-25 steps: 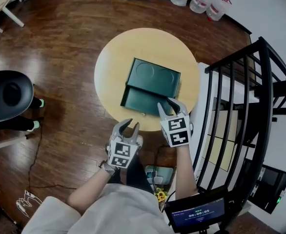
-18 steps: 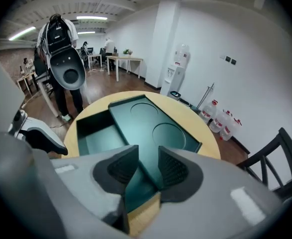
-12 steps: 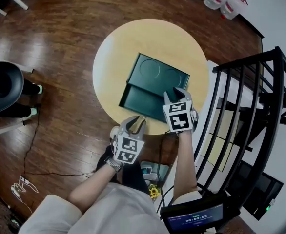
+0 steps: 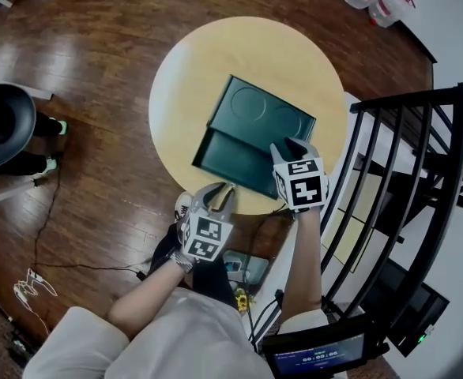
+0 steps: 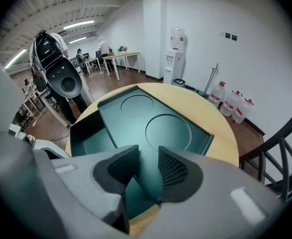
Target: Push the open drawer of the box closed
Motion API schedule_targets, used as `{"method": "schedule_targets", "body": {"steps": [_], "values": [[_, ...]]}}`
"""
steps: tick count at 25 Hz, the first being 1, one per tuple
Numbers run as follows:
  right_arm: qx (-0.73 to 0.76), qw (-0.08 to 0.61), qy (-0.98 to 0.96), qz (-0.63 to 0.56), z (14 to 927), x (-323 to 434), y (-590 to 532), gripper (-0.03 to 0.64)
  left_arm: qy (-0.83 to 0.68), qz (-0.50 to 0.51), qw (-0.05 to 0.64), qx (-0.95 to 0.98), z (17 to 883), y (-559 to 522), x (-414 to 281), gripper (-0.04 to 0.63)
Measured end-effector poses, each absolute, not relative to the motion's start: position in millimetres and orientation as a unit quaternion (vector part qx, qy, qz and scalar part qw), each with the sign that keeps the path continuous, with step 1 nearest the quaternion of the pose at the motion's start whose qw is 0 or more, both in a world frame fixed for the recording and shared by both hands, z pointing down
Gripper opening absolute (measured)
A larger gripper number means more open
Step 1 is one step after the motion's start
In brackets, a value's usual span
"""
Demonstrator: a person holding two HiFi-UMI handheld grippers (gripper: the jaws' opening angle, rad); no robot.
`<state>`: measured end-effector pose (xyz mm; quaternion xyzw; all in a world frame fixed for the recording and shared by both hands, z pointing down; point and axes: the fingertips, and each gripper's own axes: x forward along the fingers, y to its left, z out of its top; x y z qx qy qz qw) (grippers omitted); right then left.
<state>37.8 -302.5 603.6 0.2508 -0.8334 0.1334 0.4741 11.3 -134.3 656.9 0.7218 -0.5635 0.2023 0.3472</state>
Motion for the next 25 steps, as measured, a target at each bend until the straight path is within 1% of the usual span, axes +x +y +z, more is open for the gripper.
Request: {"method": "schedule_targets", "body": {"steps": [4, 10, 12, 25], "values": [[0.248, 0.479, -0.832, 0.134, 602.1, 37.0, -302.6, 0.126, -0.556, 0.203, 0.357, 0.723, 664.3, -134.2, 12.9, 0.098], [0.256, 0.472, -0.833, 0.133, 602.1, 36.8, -301.1, 0.126, -0.541, 0.208, 0.351, 0.736, 668.4, -141.6, 18.0, 0.103], [0.255, 0.47, -0.835, 0.131, 602.2, 36.6, -300.7, 0.126, -0.541, 0.211, 0.348, 0.737, 668.2, -141.9, 19.3, 0.087], [0.258, 0.454, -0.844, 0.121, 600.8, 37.7, -301.1, 0.124, -0.562, 0.208, 0.329, 0.73, 662.9, -159.6, 14.1, 0.086]]}}
